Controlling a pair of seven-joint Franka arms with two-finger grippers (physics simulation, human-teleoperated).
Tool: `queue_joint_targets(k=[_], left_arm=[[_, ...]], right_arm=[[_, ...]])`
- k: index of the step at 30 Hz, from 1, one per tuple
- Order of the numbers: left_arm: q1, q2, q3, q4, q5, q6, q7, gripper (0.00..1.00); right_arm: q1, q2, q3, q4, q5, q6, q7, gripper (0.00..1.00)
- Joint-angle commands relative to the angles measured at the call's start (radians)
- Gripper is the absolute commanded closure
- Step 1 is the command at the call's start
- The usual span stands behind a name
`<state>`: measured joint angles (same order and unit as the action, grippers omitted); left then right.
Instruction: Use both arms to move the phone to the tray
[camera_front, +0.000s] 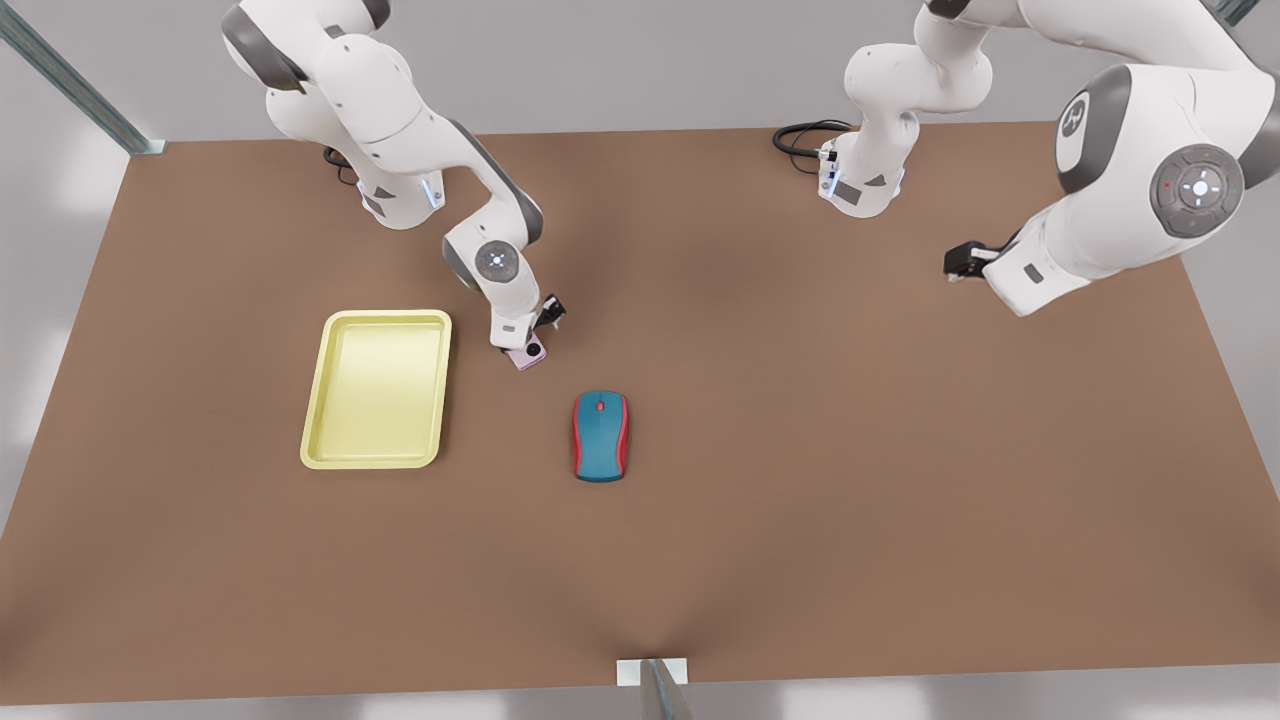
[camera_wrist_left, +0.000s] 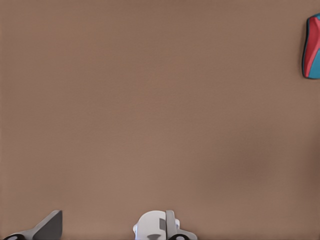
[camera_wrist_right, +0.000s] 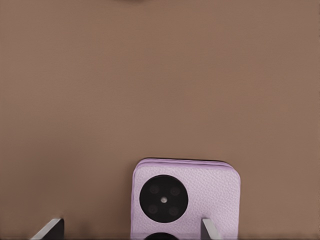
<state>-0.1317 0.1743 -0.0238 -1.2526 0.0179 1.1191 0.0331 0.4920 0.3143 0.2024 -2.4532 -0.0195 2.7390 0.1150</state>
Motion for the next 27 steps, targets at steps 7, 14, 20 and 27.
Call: queue_joint_targets(k=[7, 14, 20, 27], left_arm=[[0.0, -0.004, 0.001, 0.004, 0.001, -0.032, 0.005, 0.0], [0.0, -0.006, -0.001, 0.005, 0.001, -0.061, 0.005, 0.0], [0.0, -0.007, -0.001, 0.009, -0.001, -0.062, 0.004, 0.0], [0.0, -0.025, 0.002, 0.016, -0.001, -0.153, 0.01, 0.0]], right_arm=[[-0.003, -0.069, -0.008, 0.002, 0.001, -0.183, 0.048, 0.0], [-0.006, -0.023, -0.012, 0.006, -0.002, -0.193, 0.068, 0.0], [-0.004, 0.003, -0.017, 0.008, -0.011, -0.162, 0.064, 0.0], [-0.004, -0.035, -0.035, 0.019, -0.077, -0.222, 0.064, 0.0]])
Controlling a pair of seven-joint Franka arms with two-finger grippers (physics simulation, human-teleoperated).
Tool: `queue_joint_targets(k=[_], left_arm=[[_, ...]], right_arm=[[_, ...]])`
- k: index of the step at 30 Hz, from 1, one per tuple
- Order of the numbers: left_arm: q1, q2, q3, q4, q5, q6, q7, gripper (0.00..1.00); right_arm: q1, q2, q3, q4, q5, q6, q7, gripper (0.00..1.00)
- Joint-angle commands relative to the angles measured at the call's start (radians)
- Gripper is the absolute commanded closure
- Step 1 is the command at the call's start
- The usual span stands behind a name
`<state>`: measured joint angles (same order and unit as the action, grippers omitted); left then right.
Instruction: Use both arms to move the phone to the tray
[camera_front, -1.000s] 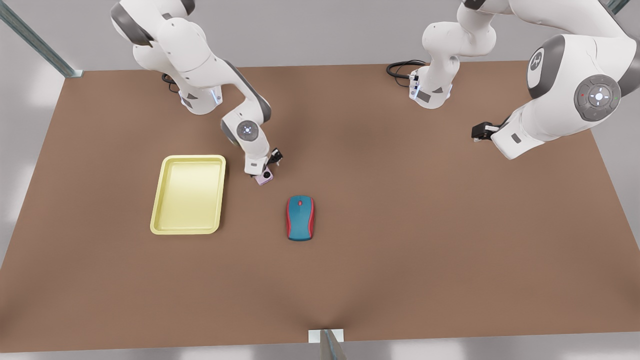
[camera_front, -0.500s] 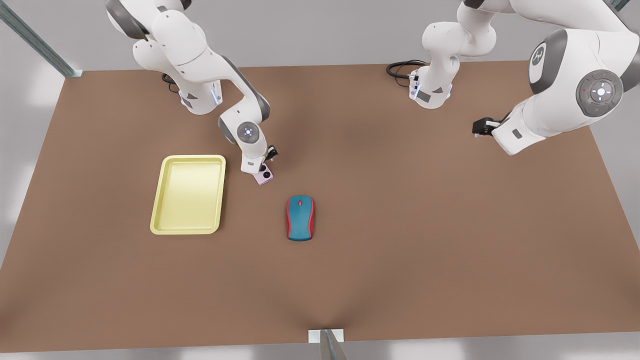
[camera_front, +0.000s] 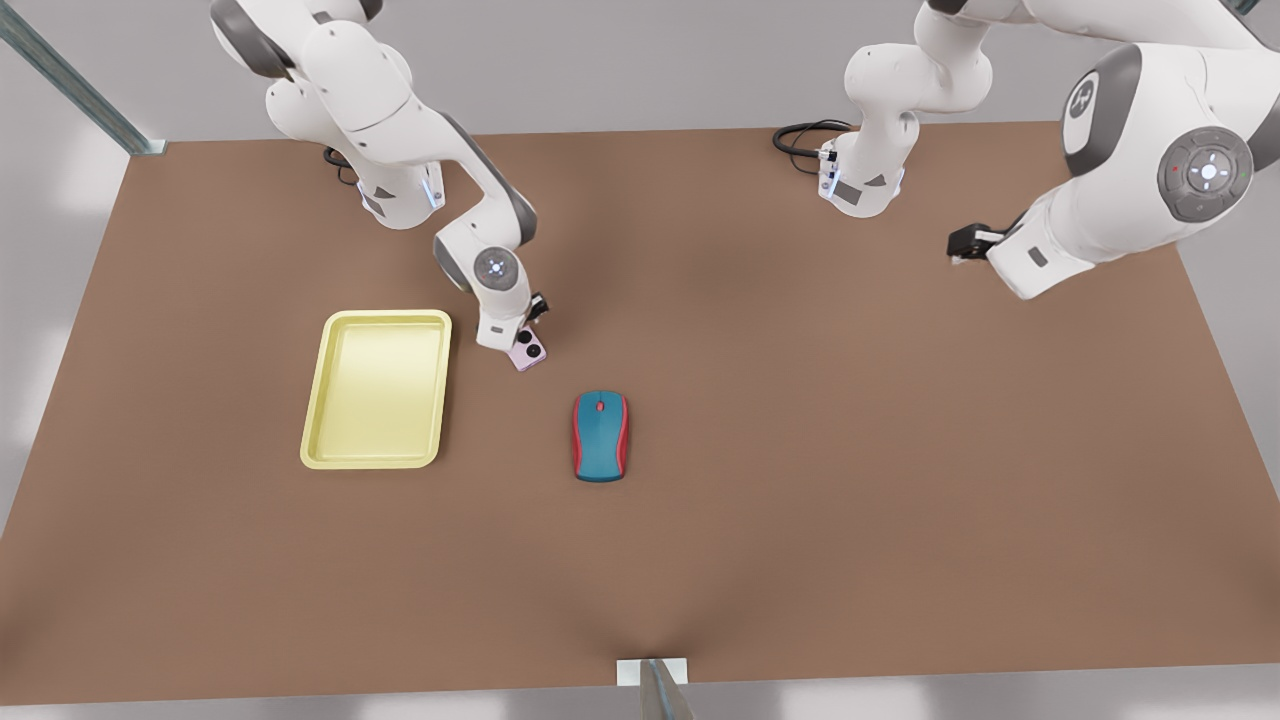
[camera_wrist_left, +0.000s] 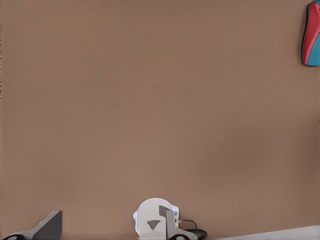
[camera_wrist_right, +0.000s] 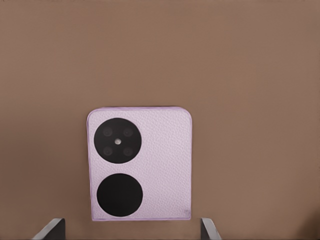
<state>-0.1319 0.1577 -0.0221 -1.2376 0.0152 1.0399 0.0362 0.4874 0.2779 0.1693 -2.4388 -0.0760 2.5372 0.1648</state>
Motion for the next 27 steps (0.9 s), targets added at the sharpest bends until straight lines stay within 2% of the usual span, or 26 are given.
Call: queue_joint_targets(k=[1, 6, 16, 20, 21, 23, 24, 27], left_arm=[[0.0, 0.005, 0.004, 0.001, 0.002, -0.084, 0.004, 0.0], [0.0, -0.001, 0.016, 0.006, -0.004, -0.075, 0.005, 0.0], [0.0, 0.025, 0.021, 0.0, -0.006, -0.067, 0.005, 0.0], [0.0, 0.025, 0.019, -0.003, 0.0, -0.069, 0.005, 0.0], [0.0, 0.026, 0.019, -0.005, 0.002, -0.069, 0.005, 0.0], [0.0, 0.026, 0.019, -0.005, 0.002, -0.069, 0.005, 0.0], [0.0, 0.026, 0.019, -0.005, 0.002, -0.069, 0.005, 0.0], [0.0, 0.026, 0.019, -0.005, 0.003, -0.067, 0.005, 0.0]], right_arm=[[0.0, 0.009, -0.007, 0.007, -0.034, -0.012, 0.016, 0.0], [0.002, 0.075, -0.007, 0.099, -0.1, -0.012, 0.016, 0.0], [0.01, 0.103, -0.005, 0.098, -0.103, -0.006, 0.016, 0.0], [0.005, 0.124, -0.005, 0.099, -0.103, 0.1, 0.009, 0.0], [0.003, 0.127, -0.005, 0.099, -0.103, 0.103, 0.009, 0.02], [0.002, 0.127, -0.005, 0.099, -0.103, 0.104, 0.009, 0.19], [0.002, 0.127, -0.005, 0.099, -0.103, 0.104, 0.009, 0.2], [0.002, 0.113, -0.005, 0.099, -0.103, 0.103, 0.009, 0.34]])
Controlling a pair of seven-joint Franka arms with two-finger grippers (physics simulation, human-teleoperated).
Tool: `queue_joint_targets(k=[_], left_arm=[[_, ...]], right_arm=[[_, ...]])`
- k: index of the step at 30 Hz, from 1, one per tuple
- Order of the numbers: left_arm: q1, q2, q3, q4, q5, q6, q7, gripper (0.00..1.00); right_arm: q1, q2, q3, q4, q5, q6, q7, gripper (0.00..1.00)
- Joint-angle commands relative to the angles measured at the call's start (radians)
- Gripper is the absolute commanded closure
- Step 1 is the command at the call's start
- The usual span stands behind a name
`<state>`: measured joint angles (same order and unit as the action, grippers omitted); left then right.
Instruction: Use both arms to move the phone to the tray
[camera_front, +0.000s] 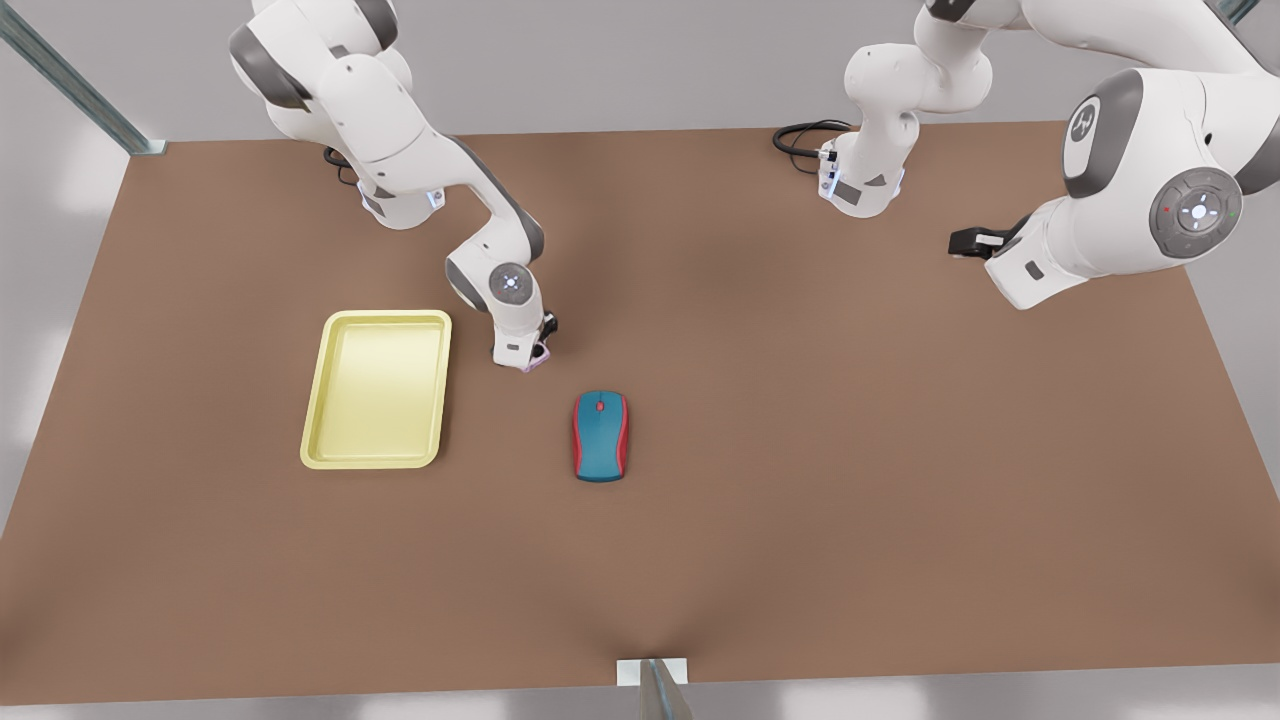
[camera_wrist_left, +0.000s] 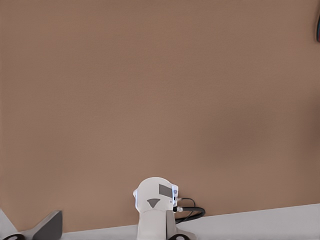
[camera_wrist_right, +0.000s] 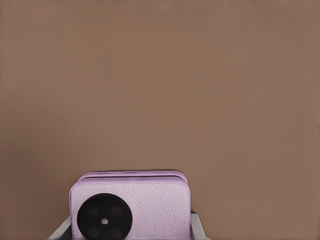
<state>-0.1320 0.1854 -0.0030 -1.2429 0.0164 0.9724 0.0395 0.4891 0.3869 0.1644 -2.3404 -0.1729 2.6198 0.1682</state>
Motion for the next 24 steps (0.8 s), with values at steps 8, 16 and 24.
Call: queue_joint_targets(k=[8, 16, 24], left_arm=[[0.0, 0.003, 0.0, 0.002, 0.002, -0.001, 0.0, 0.0], [0.0, 0.013, 0.003, 0.008, 0.004, 0.068, 0.002, 0.0], [0.002, -0.093, 0.003, -0.185, 0.019, 0.284, 0.002, 0.0]], right_arm=[[-0.284, -0.249, -0.002, -0.005, 0.001, -0.204, -0.107, 0.37], [-0.529, -0.336, -0.003, -0.123, 0.006, -0.256, -0.28, 0.0], [-0.521, -0.394, 0.012, 0.581, 0.097, -0.952, -0.277, 0.0]])
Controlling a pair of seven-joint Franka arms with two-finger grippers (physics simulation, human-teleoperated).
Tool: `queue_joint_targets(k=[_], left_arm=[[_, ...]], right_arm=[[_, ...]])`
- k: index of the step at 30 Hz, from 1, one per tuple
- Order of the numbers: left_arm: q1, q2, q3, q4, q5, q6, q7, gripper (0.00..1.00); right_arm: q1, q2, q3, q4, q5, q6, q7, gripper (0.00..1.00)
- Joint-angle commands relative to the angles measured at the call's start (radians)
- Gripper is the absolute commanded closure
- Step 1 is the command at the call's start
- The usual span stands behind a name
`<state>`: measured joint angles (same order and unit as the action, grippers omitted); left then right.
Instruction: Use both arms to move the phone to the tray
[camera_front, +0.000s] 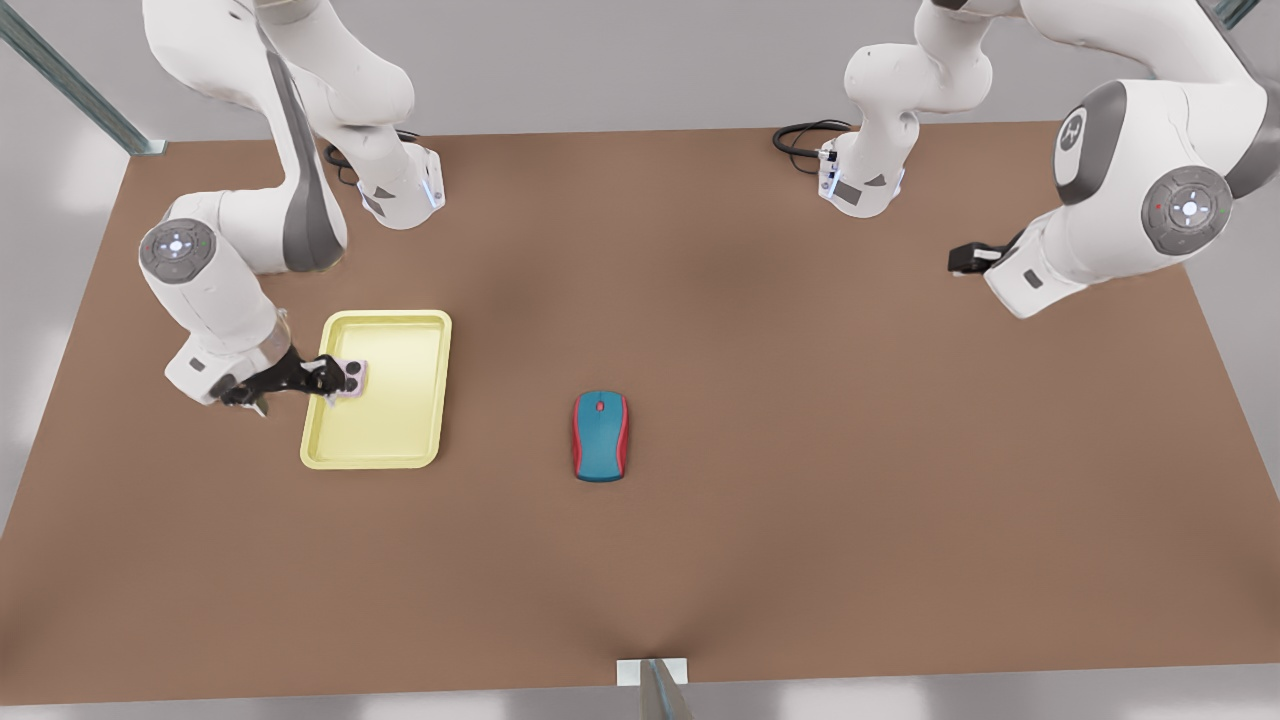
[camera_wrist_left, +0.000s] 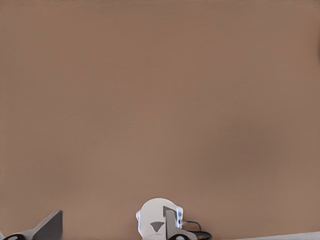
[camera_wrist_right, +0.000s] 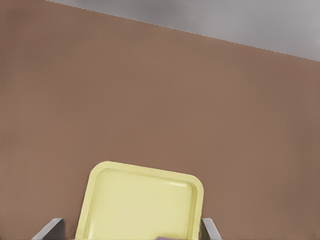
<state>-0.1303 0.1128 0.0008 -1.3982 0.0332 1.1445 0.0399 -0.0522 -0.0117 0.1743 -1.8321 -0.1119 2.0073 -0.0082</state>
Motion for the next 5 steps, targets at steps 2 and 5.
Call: queue_joint_targets(k=[2, 5], left_arm=[[0.0, -0.021, -0.001, -0.041, 0.002, 0.113, 0.003, 0.0], [-0.002, -0.022, -0.001, -0.041, 0.001, 0.113, -0.003, 0.0]], right_arm=[[0.026, 0.002, -0.015, 0.125, 0.058, -0.426, -0.096, 0.0], [0.02, 0.125, 0.016, 0.338, 0.035, -0.584, 0.128, 0.0]])
